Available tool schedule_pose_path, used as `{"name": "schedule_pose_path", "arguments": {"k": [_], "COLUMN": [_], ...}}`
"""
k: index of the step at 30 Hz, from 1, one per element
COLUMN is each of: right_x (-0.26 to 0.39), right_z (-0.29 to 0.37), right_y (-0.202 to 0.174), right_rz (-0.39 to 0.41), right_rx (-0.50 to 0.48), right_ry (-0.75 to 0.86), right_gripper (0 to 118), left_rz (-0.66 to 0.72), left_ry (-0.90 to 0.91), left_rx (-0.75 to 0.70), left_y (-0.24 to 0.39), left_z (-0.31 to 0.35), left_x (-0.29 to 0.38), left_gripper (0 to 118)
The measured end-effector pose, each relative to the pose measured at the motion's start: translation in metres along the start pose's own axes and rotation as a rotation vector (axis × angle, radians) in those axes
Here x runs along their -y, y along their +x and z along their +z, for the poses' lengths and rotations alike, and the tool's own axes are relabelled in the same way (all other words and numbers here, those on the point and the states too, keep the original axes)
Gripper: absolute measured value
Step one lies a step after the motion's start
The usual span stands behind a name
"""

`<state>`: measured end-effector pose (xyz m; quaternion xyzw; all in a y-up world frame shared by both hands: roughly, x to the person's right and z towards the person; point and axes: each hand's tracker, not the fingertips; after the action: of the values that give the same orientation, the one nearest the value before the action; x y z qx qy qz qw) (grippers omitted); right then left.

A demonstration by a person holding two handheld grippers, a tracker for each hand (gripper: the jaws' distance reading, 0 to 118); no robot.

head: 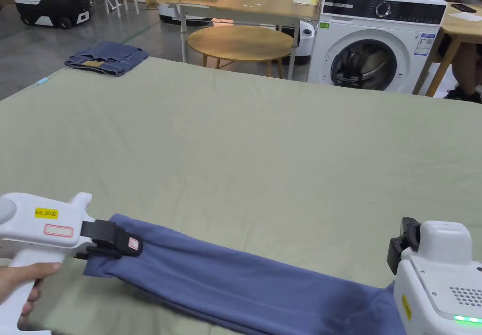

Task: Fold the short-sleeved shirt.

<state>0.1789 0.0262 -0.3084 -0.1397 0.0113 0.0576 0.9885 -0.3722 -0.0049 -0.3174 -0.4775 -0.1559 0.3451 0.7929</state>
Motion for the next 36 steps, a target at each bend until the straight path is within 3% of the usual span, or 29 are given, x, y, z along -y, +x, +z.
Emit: {"name": "schedule_pose_path", "arguments": {"k": [4, 12, 19, 25, 36], "right_x": [-0.002, -0.001, 0.003, 0.008, 0.017], "right_z": [0.000, -0.004, -0.002, 0.000, 0.001], "right_y": [0.000, 0.001, 0.005, 0.014, 0.029], "right_rz": [0.004, -0.020, -0.009, -0.016, -0.033], "right_rx": [-0.003, -0.005, -0.002, 0.016, 0.044], "right_ry": [0.016, 0.001, -0.010, -0.026, -0.066], "right_gripper": [0, 0, 0, 0, 0], "left_rz": [-0.024, -0.031, -0.084, -0.128, -0.144], "left_ry": [0.009, -0.002, -0.084, -0.181, -0.295], "left_rx": [-0.100, -0.063, 0.065, 0.072, -0.211], "left_y": [0.009, 0.052, 0.113, 0.159, 0.173], "left_z": [0.025, 0.019, -0.018, -0.081, -0.205], "left_x": [-0.006, 0.004, 0.012, 0.026, 0.048], "left_gripper": [3, 3, 3, 3, 3]}}
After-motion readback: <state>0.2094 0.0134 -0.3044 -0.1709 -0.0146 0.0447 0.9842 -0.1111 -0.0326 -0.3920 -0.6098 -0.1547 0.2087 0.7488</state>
